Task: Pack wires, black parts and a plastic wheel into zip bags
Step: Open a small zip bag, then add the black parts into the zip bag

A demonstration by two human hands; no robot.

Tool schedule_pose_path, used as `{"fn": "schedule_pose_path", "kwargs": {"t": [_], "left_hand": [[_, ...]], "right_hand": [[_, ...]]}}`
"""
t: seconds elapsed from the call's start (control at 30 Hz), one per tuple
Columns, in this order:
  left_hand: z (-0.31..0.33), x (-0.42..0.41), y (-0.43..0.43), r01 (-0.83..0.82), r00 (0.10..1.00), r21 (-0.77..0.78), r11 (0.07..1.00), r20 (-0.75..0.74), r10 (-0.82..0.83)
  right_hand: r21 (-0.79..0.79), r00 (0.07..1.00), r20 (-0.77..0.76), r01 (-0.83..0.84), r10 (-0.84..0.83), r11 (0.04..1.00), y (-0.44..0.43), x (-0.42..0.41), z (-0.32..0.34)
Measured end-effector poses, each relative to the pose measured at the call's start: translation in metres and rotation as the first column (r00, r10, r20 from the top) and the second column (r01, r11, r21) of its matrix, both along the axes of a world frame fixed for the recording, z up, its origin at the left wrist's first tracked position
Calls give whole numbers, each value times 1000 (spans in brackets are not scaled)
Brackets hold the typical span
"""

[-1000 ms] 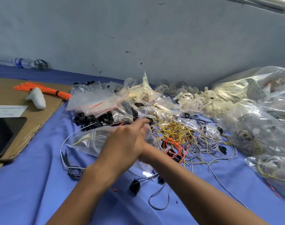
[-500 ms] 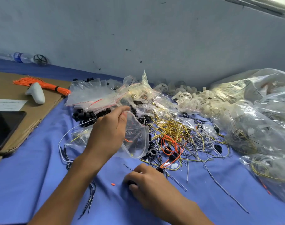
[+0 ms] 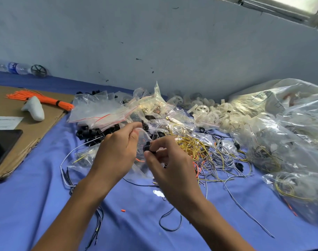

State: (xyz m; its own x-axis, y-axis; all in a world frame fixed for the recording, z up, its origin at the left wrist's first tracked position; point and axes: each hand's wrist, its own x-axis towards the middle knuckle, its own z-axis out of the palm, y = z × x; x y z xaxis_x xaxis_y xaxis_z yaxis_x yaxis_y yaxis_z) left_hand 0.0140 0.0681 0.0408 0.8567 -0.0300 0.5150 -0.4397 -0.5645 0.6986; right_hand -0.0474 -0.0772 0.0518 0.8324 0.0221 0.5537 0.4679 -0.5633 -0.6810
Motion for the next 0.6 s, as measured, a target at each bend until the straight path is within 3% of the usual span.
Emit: {"fn": "schedule_pose_path", "kwargs": {"t": [0.13, 0.27, 0.37, 0.6], "left_hand": [[-2, 2, 4, -8, 1000, -15, 1000, -7, 7], [1, 1, -1, 7, 1000, -7, 1000, -11, -7], [-1, 1, -4, 6, 1000, 11, 1000, -21, -5], [-5, 3, 0, 7, 1000, -47, 999, 2, -7]], "right_hand": [[201, 991, -113, -49, 73, 978, -13, 9, -2], [26, 978, -187, -84, 87, 996, -14, 15, -5], [-54, 917, -312, -279, 249, 959, -15, 14, -10], [58, 977, -162, -128, 136, 990, -55, 8, -14]]}}
